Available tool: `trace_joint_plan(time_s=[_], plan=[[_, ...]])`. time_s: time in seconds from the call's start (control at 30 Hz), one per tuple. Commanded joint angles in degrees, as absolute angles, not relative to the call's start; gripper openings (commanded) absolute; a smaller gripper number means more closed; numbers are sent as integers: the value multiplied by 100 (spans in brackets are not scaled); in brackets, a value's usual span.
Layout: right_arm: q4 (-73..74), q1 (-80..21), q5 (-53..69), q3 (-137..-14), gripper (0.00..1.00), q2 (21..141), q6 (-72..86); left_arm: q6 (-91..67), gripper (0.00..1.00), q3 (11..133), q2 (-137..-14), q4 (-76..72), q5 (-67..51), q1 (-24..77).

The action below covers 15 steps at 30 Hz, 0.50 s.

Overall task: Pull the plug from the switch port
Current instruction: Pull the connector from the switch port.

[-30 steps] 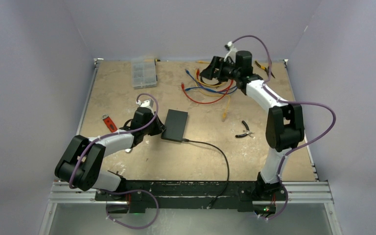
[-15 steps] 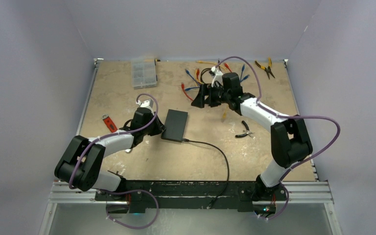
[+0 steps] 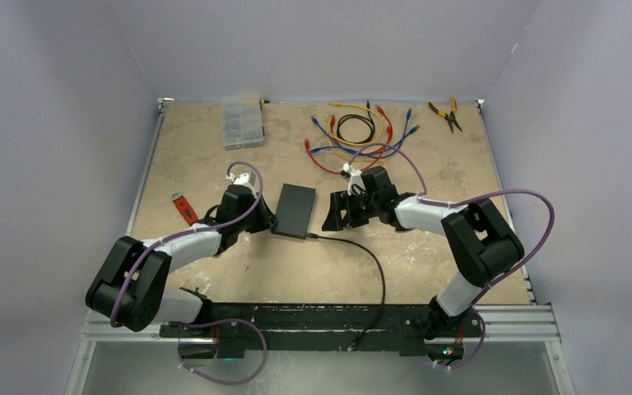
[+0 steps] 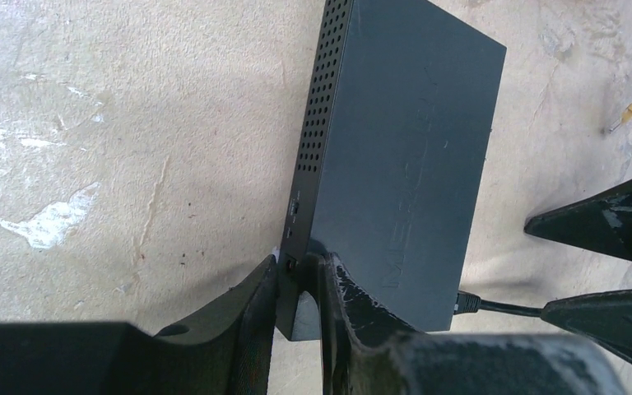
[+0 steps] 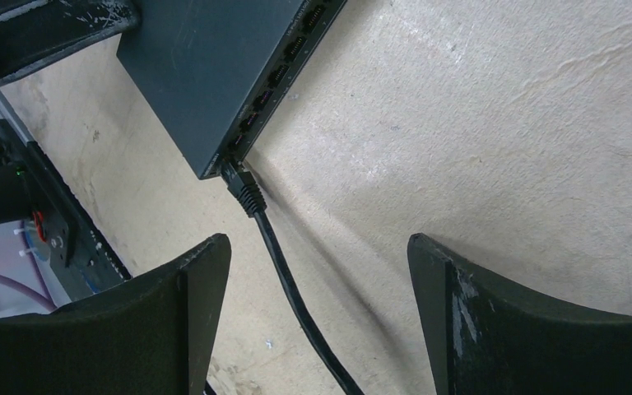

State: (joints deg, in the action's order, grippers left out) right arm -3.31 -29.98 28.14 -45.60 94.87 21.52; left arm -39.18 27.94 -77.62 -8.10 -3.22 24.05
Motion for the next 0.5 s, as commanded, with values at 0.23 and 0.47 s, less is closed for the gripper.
trace_joint_plan(time_s=[0.23,0.47], plan=[[-923,-3102,3166,-4336,69,9580,2375,-3707,24,2448,-7840,-167,-518,2443],[-1210,-3165,3400,-4289,61,9786,2552,-3692,24,2442,-7840,-176,-527,2443]])
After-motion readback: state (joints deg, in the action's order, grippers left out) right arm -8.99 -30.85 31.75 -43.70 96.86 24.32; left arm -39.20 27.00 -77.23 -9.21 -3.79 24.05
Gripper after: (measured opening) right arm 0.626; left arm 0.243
